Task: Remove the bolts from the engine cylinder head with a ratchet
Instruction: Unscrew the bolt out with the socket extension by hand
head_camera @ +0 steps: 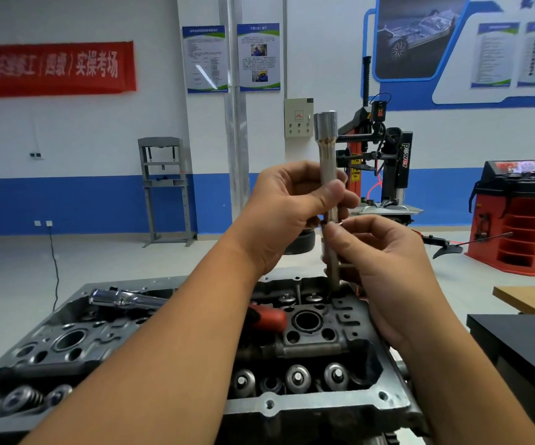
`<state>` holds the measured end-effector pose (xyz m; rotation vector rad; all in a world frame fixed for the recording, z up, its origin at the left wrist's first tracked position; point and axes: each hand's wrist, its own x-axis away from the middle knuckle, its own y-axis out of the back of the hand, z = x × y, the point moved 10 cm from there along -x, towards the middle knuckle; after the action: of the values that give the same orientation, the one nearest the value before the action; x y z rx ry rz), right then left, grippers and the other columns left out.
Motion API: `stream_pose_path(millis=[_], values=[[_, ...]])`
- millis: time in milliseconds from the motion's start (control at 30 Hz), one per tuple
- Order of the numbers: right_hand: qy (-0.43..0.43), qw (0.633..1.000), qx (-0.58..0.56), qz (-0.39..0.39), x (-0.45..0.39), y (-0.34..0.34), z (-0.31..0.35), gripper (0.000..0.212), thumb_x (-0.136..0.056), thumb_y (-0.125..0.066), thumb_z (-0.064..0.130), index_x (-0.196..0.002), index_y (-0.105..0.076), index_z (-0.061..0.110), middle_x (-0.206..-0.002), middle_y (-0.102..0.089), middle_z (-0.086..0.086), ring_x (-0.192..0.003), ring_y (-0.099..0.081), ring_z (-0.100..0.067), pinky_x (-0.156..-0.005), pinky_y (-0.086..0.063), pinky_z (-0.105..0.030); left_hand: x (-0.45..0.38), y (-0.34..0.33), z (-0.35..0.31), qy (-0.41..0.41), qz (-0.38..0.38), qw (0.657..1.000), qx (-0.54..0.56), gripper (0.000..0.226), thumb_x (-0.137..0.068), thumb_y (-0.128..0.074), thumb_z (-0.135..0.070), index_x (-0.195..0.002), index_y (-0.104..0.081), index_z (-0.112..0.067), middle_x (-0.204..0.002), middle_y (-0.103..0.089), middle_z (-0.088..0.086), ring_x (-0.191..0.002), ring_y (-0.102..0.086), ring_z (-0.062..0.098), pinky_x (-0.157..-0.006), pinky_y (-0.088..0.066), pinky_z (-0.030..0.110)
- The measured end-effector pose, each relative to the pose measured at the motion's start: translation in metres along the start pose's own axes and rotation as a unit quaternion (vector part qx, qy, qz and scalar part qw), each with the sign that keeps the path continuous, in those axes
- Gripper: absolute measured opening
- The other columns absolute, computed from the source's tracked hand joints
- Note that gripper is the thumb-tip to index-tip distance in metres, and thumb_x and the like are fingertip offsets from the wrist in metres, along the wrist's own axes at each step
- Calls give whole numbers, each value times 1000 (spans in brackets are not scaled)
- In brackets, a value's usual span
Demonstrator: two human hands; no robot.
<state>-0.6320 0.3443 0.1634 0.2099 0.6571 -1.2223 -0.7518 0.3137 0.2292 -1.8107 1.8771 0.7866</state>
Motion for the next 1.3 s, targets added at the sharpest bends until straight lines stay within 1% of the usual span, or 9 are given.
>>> stream_pose_path(millis=[133,267,367,467,600,800,1000,1100,1300], values=[[21,999,39,-21,2,4,4,41,-61,-86,45,-83,-72,14,-77,-74,-15,-69,-70,-27,-65,-61,-43,0,10,-3,-10,-50,998,-24,39,-69,-81,-29,-94,-64,-5,-90,-74,17,-86,-68,33,-84,-52,61],[25,998,47,-12,-2,0,1,11,-93,-75,24,-88,-70,16,-76,-75,-6,-71,-71,-32,-61,-58,-38,-2,-1,8,34,11,999,5,23,-102,-59,-29,-110,-70,-11,-97,-79,6,-90,-71,22,-87,-55,46],[16,999,34,-7,-3,-1,-3,18,-101,-65,21,-86,-74,20,-80,-75,-6,-72,-71,-27,-62,-56,-36,-2,-5,8,28,30,999,8,18,-107,-53,-10,-115,-69,-9,-97,-78,6,-92,-71,22,-83,-57,41],[20,1000,24,5,-1,-3,1,12,-91,-74,35,-85,-76,24,-80,-76,-7,-72,-71,-27,-62,-57,-35,-2,0,4,3,5,1000,-10,9,-94,-71,-12,-102,-68,-12,-88,-77,4,-85,-71,21,-80,-55,41],[45,997,55,-19,0,3,5,32,-67,-85,48,-81,-74,22,-77,-76,-7,-70,-71,-25,-64,-60,-38,-3,9,1,-11,-40,999,-15,33,-67,-86,-23,-87,-62,-14,-76,-67,3,-70,-62,20,-70,-50,39],[37,998,40,-9,-3,-2,2,7,-85,-75,38,-83,-77,31,-75,-75,-5,-70,-71,-25,-64,-56,-42,-1,-9,6,30,44,998,33,24,-109,-49,-21,-120,-67,-12,-102,-79,4,-91,-69,20,-80,-58,31],[30,999,31,-8,-3,1,-1,9,-85,-84,26,-83,-76,25,-77,-75,-8,-71,-71,-26,-63,-57,-41,-1,-3,1,0,18,1000,9,8,-101,-62,-11,-105,-67,-8,-88,-77,7,-83,-73,21,-79,-61,36],[55,996,67,-21,-1,4,3,18,-77,-92,24,-79,-74,25,-76,-74,-9,-69,-71,-27,-64,-60,-41,-1,5,-3,-23,-22,999,-24,25,-81,-77,-24,-97,-69,-7,-86,-78,7,-84,-75,23,-88,-60,50],[50,995,82,10,-4,-4,0,18,-101,-67,23,-89,-76,33,-78,-75,-5,-72,-74,-26,-62,-58,-36,-3,-2,8,30,11,999,-10,19,-107,-53,-10,-115,-70,-10,-100,-80,6,-95,-74,24,-94,-58,49]])
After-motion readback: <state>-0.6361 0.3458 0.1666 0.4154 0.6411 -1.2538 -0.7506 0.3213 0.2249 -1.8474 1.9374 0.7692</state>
